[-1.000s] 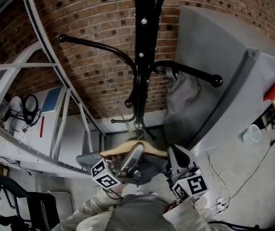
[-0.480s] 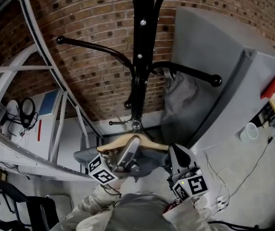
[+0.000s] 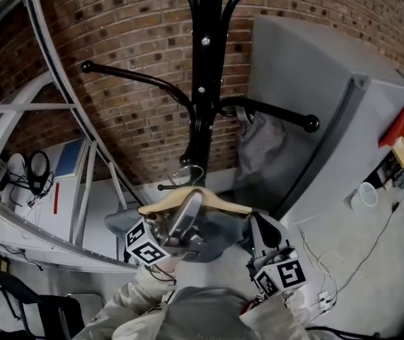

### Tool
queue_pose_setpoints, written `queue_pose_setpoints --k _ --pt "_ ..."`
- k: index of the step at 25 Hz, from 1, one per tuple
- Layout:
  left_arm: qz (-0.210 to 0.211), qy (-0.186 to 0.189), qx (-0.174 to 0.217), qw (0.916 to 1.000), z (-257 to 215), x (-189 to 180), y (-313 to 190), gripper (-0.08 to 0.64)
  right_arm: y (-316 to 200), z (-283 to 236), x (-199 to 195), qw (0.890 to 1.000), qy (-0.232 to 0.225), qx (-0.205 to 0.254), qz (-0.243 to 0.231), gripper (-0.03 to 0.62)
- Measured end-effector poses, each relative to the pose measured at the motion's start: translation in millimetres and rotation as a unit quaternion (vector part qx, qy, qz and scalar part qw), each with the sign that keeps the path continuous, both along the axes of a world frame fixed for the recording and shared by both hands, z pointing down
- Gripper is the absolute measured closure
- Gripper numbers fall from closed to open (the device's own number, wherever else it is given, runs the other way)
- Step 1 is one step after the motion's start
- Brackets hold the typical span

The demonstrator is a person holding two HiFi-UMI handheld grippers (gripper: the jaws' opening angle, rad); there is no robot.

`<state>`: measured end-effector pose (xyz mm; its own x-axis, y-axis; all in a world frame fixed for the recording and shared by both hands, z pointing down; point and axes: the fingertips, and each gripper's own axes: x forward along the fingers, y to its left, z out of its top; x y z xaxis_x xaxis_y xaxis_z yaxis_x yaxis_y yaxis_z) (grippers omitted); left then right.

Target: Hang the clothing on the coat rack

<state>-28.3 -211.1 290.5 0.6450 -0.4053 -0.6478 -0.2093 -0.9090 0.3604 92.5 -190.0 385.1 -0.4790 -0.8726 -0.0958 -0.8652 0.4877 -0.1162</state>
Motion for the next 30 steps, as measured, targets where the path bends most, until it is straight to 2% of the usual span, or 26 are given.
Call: queue_pose_setpoints --k 10,30 --pt "0.000 0.006 0.011 0.9999 -14.6 -5.4 -18.8 0.462 -7.6 -3.2 -1.2 1.000 0.003 0.007 0.004 0.568" --pt "-0.004 0.009 -0.016 0.9998 7.5 -7.1 -59.7 0.462 -19.2 1.3 -1.1 1.000 0.005 0.002 0.017 0.568"
